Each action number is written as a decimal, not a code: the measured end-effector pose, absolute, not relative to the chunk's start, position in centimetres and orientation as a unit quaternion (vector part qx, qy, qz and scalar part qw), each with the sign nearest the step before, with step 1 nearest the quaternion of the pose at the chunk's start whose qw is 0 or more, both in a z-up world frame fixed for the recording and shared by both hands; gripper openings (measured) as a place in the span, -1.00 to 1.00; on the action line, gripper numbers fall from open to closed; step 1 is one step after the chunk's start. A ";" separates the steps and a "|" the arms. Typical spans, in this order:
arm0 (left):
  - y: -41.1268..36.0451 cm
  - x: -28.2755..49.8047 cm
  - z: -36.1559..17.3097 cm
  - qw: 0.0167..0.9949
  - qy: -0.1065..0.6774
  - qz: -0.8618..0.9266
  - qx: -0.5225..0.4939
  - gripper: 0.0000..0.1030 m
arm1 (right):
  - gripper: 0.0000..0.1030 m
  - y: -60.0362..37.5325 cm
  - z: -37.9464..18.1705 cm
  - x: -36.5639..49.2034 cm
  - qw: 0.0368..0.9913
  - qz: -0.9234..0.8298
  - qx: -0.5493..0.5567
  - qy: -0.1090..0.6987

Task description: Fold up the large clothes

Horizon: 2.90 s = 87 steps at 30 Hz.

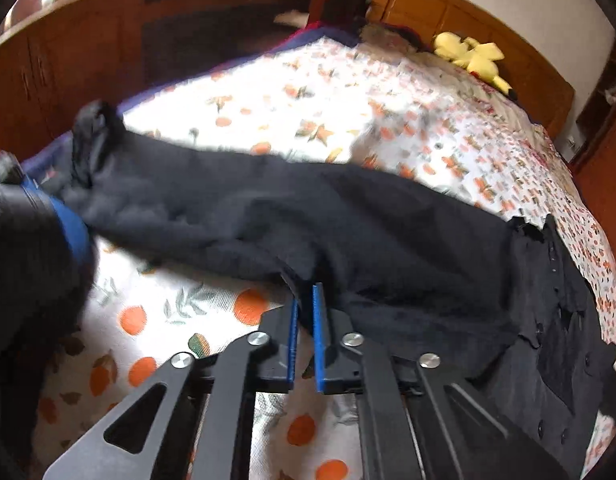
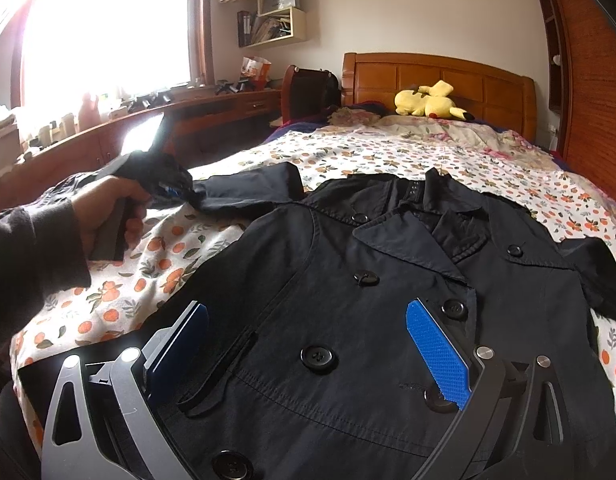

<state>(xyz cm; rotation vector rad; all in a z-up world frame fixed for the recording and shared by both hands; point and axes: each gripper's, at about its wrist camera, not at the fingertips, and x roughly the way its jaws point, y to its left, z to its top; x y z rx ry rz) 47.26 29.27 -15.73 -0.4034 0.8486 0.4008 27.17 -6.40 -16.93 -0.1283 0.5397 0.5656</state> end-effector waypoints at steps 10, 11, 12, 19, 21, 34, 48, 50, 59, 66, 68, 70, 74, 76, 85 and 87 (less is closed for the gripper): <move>20.1 46.1 -7.4 0.919 0.362 0.123 -0.099 -0.96 | 0.87 -9.0 -14.7 26.4 0.931 0.261 -0.044 0.250; 18.8 45.9 -6.8 0.921 0.361 0.111 -0.090 -0.95 | 0.87 -9.5 -14.5 26.4 0.933 0.259 -0.041 0.248; 17.8 45.7 -6.5 0.923 0.361 0.102 -0.083 -0.95 | 0.87 -9.8 -14.3 26.3 0.934 0.256 -0.040 0.246; 9.7 43.8 -6.1 0.929 0.369 0.034 -0.019 -0.94 | 0.87 -11.9 -13.8 26.5 0.940 0.240 -0.031 0.242; 8.5 43.3 -6.8 0.927 0.374 0.026 -0.004 -0.94 | 0.87 -12.1 -13.8 26.5 0.940 0.238 -0.031 0.241; 6.5 45.1 -10.2 0.912 0.408 -0.011 0.021 -0.70 | 0.87 -14.3 -13.6 27.2 0.945 0.219 -0.021 0.244; 11.5 38.0 -13.1 0.923 0.384 0.007 -0.018 0.46 | 0.87 -14.3 -13.6 27.8 0.943 0.224 -0.019 0.246; 13.8 37.7 -13.4 0.923 0.383 0.028 -0.025 0.56 | 0.87 -14.0 -13.7 27.7 0.942 0.226 -0.025 0.247; 26.2 40.8 -15.1 0.901 0.406 0.139 -0.069 0.58 | 0.87 -12.4 -14.5 27.5 0.938 0.233 -0.039 0.255; 29.9 42.5 -16.9 0.879 0.434 0.164 -0.114 0.57 | 0.87 -12.0 -15.0 27.7 0.935 0.239 -0.041 0.259; 30.2 43.1 -17.8 0.872 0.442 0.161 -0.133 0.57 | 0.87 -12.0 -14.9 27.8 0.935 0.239 -0.041 0.260; 30.2 43.5 -18.6 0.867 0.448 0.161 -0.148 0.58 | 0.87 -11.9 -14.9 27.7 0.934 0.241 -0.041 0.259; 30.6 44.2 -19.3 0.862 0.448 0.157 -0.179 0.14 | 0.87 -12.0 -14.8 27.6 0.935 0.241 -0.042 0.257; 30.5 44.6 -19.1 0.861 0.448 0.150 -0.185 -0.39 | 0.87 -12.1 -14.6 27.4 0.935 0.240 -0.042 0.257; 25.3 44.0 -12.6 0.900 0.393 0.161 -0.101 -0.89 | 0.87 -13.7 -13.3 25.9 0.942 0.229 -0.040 0.242; 23.0 43.5 -10.7 0.911 0.376 0.153 -0.071 -0.91 | 0.87 -14.2 -12.8 25.5 0.944 0.224 -0.039 0.239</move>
